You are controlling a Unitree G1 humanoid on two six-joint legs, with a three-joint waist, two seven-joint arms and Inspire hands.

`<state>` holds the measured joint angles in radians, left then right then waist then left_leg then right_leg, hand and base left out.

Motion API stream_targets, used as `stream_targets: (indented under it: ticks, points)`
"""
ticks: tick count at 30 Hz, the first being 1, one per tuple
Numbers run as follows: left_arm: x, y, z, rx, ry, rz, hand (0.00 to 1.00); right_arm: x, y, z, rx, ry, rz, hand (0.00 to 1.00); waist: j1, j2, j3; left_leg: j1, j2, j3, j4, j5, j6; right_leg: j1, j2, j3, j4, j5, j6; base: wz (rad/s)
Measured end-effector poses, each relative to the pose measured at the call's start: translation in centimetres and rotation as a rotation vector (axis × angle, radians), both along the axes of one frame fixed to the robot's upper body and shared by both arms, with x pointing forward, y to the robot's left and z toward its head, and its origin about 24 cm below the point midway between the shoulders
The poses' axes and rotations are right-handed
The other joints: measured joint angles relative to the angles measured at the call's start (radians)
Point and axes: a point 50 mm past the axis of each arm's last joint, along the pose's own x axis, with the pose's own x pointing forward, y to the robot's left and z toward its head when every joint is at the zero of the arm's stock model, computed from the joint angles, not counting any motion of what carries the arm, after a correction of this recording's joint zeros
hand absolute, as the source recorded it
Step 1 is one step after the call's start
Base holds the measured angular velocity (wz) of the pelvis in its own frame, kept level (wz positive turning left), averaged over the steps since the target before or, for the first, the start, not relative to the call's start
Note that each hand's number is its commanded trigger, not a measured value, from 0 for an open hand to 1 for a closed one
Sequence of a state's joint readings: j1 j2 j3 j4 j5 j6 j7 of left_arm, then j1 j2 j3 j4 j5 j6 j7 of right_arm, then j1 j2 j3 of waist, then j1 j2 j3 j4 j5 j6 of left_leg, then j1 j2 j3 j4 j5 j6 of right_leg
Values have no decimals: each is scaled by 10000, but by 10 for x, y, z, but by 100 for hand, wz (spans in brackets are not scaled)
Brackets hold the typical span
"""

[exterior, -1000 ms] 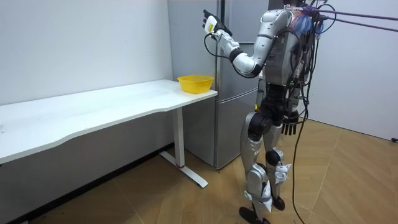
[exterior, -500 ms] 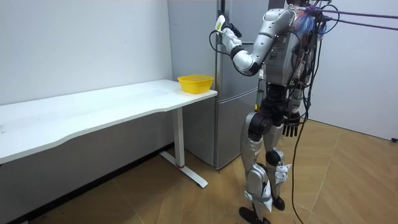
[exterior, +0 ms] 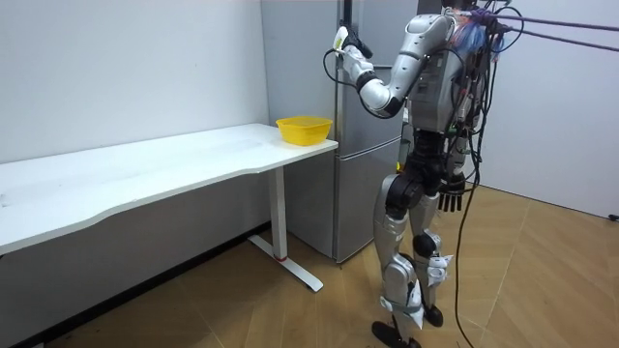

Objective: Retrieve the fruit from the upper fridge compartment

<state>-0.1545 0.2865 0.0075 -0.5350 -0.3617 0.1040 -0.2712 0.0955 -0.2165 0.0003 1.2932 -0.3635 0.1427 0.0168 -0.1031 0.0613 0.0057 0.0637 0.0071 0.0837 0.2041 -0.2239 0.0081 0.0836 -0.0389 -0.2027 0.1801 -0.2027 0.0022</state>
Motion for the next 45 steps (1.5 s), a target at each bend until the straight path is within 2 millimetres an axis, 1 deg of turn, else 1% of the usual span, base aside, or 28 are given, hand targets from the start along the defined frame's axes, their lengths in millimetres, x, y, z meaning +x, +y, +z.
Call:
stream_targets:
  ticks: [2, 3, 4, 5, 6, 7, 13, 17, 22, 24, 28, 30, 34, 41, 44, 45]
  points:
    - [-1, -1, 1, -16, -44, -68, 100, 0, 0, 0, 30, 9, 7, 0, 9, -1, -1, 0, -7, 3, -1, 0, 0, 3, -7, -12, 1, 0, 1, 0]
    - [0, -1, 0, -40, -12, -26, 88, 0, -1, 0, 44, 31, 28, 0, 3, 11, -1, -6, -7, 26, 0, 0, 0, -6, -17, -11, 3, -1, 3, 0]
    - [0, 0, 1, -48, -15, 4, 69, 3, -1, 0, 40, -10, 116, 0, -2, 15, -1, -12, -8, 57, 2, 0, 0, -14, -30, -5, 4, -1, 3, 0]
    - [0, 0, 1, -50, -17, 10, 59, 3, -1, 0, 41, 0, 143, 0, -2, 13, -1, -11, -6, 75, 2, 0, 0, -14, -36, -5, 4, -2, 3, 0]
    - [0, 0, 1, -110, -38, 10, 10, 4, -1, 1, 38, 7, 185, 0, 5, 14, -2, -9, -2, 84, 4, 0, 0, -17, -37, -5, 1, -2, 3, 0]
    - [0, 0, 1, -220, 12, -85, 0, 3, -1, 1, 34, 26, 181, 0, 10, 22, -7, -8, -1, 84, 6, 0, 0, -30, -37, -10, -12, -2, 3, 3]
    - [-1, -2, 1, -497, 178, -529, 0, 3, -3, 1, 80, 55, 185, 0, 11, 53, -29, -4, 3, 84, 6, 0, 1, -6, -36, -18, -60, 0, 4, 1]
    - [-2, -13, -3, -300, 346, -1293, 0, 4, -5, 2, 63, 70, 233, 0, 9, 98, -58, 0, 21, 106, -4, 0, 1, 36, -29, -13, -48, 2, 7, -2]
    - [-3, -15, -5, -391, 513, -1845, 0, 7, -4, 2, 114, 59, 296, 0, -25, 113, -39, 27, 64, 115, -6, 0, 1, 25, -35, 0, 45, 2, 6, 0]
    - [-2, -15, -6, -498, 588, -1992, 0, 7, -5, 2, 106, 43, 287, 0, -21, 130, -13, 30, 64, 129, -5, 0, 1, 26, -38, 3, 57, 3, 6, 0]
    - [-3, -15, -6, -586, 694, -2390, 0, 5, -5, 2, 85, 109, 273, 0, -19, 153, 0, 25, 10, 231, 3, 6, 11, -22, -42, 38, 29, -12, 16, 0]
    - [-3, -16, -5, -619, 720, -2526, 0, 4, -6, 2, 51, 151, 252, 0, -33, 197, -3, 4, 12, 231, 12, 7, 13, -17, -46, 49, -73, -15, 24, 2]
    - [-4, -16, -5, -336, 659, -2736, 0, 0, -8, 3, -46, 198, 235, 0, -30, 296, -62, -2, 19, 230, 13, 15, 25, 40, -84, 17, -83, -1, 47, 4]
    - [-4, -22, 0, -433, 519, -3221, 0, -1, -9, 3, -48, 301, 345, 0, -56, 304, -62, -190, -4, 244, 13, 23, 39, -12, -79, -9, -92, 24, 88, 3]
    - [-5, -25, 0, -655, 585, -3549, 0, -1, -9, 3, -46, 312, 345, 0, -58, 312, -65, -202, -29, 333, 16, 26, 44, -29, -109, 23, -107, 34, 113, 1]
    - [-5, -26, 0, -709, 606, -3640, 0, -1, -9, 3, -47, 312, 346, 0, -57, 311, -62, -203, -25, 457, 16, 26, 45, -33, -116, 47, -108, 35, 122, 0]
